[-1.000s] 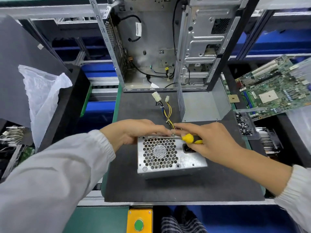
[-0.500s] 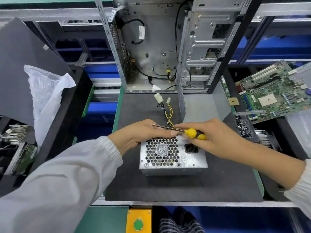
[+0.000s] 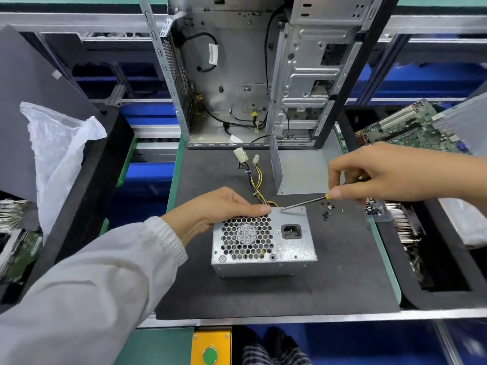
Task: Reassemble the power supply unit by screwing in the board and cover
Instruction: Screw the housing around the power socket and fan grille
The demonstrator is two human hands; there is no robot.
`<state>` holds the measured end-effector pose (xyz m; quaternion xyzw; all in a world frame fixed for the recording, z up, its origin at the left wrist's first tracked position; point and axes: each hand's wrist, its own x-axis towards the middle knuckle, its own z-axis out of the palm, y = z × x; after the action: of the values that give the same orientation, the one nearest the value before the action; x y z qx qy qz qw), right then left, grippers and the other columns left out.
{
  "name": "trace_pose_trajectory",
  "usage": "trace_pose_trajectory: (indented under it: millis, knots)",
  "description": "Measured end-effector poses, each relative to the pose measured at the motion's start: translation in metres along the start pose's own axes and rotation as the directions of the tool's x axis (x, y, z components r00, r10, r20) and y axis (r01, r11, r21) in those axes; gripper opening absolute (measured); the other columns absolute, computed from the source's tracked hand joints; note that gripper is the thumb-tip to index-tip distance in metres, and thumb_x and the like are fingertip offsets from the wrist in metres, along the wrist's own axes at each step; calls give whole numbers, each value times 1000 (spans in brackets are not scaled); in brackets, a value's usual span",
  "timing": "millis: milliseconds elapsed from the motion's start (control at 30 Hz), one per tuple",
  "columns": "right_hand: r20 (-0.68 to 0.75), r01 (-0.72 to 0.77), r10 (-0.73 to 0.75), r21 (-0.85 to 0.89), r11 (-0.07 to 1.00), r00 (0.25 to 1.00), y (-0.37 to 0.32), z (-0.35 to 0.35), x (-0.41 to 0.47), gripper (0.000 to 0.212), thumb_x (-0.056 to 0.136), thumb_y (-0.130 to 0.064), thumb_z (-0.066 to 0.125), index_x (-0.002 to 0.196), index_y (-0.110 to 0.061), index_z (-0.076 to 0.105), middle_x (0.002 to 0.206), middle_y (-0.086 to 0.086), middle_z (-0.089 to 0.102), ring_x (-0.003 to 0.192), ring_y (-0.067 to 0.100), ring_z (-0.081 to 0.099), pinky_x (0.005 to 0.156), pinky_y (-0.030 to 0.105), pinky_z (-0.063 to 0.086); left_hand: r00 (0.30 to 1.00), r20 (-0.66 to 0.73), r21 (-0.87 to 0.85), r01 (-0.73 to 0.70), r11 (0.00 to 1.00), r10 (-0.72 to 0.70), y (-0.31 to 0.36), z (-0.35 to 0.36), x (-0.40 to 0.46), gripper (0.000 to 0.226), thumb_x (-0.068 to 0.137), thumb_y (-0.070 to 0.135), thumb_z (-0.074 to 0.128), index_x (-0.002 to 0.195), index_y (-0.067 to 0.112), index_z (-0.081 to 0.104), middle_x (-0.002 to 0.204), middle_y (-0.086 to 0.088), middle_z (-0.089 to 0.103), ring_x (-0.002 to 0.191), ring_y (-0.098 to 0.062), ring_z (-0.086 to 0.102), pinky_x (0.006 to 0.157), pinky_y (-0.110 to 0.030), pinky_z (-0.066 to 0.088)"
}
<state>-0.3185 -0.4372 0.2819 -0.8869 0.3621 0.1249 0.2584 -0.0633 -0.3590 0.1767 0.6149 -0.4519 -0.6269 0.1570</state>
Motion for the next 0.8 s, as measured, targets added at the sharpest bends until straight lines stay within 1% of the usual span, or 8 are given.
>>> trace_pose_trajectory:
  millis: [167,267,333,467,567,633,733,800]
  knots:
    - [-13,36,-37,-21,999,999,-7,0,6,21,83,-54,54,80,-34,57,60,-17,65,51,1,54,54,15,42,999,-1,16,54,998,-54,4,-1,1,50,62,52,75,92,12,79,107,-3,75,117,-19,60,115,-36,32]
    - [-18,30,-30,-20,999,999,-10,1,8,22,82,-56,53,80,-34,56,60,-17,65,50,1,54,51,15,40,995,27,3,101,995,-101,7,-1,0,56,61,49,76,98,6,78,102,-9,75,107,-26,64,110,-46,40]
    - [-13,27,-28,-26,999,1000,-11,2,9,23,81,-57,52,80,-34,56,61,-17,66,50,0,54,50,14,39,992,45,-12,115,993,-115,8,-1,0,58,61,47,77,100,4,76,101,-12,75,101,-27,67,106,-47,45]
    - [-19,26,-26,-11,1000,999,-12,4,11,22,83,-54,54,79,-33,57,61,-14,67,49,1,52,51,15,40,990,51,-7,130,991,-129,8,-2,2,63,58,48,77,101,3,76,100,-12,75,103,-28,68,105,-44,46]
    - [-5,7,-7,-1,1000,1000,-14,4,11,23,82,-55,53,80,-32,58,62,-14,67,45,4,50,53,26,45,988,73,-27,138,990,-136,8,-3,4,54,60,45,77,96,5,76,94,-10,76,88,-23,71,94,-38,53]
    - [9,2,-2,12,1000,1000,-17,2,11,23,83,-54,55,80,-31,59,62,-14,67,44,4,49,51,25,43,987,88,-34,141,989,-137,8,-5,5,50,62,44,77,94,5,76,93,-11,76,80,-20,71,86,-33,56]
    - [-10,-1,0,-64,998,1000,-28,-7,16,23,83,-50,59,74,-29,62,59,-16,66,49,-1,54,51,20,36,986,93,-41,142,989,-137,8,-6,7,53,63,43,77,97,4,75,93,-11,76,79,-20,71,84,-32,57]
    - [-26,14,-19,-209,978,999,-42,-17,22,25,83,-50,62,70,-28,65,56,-15,64,48,-1,56,50,20,36,987,98,-45,135,990,-130,8,-6,7,49,64,43,76,96,5,76,92,-10,76,79,-19,72,83,-31,56]
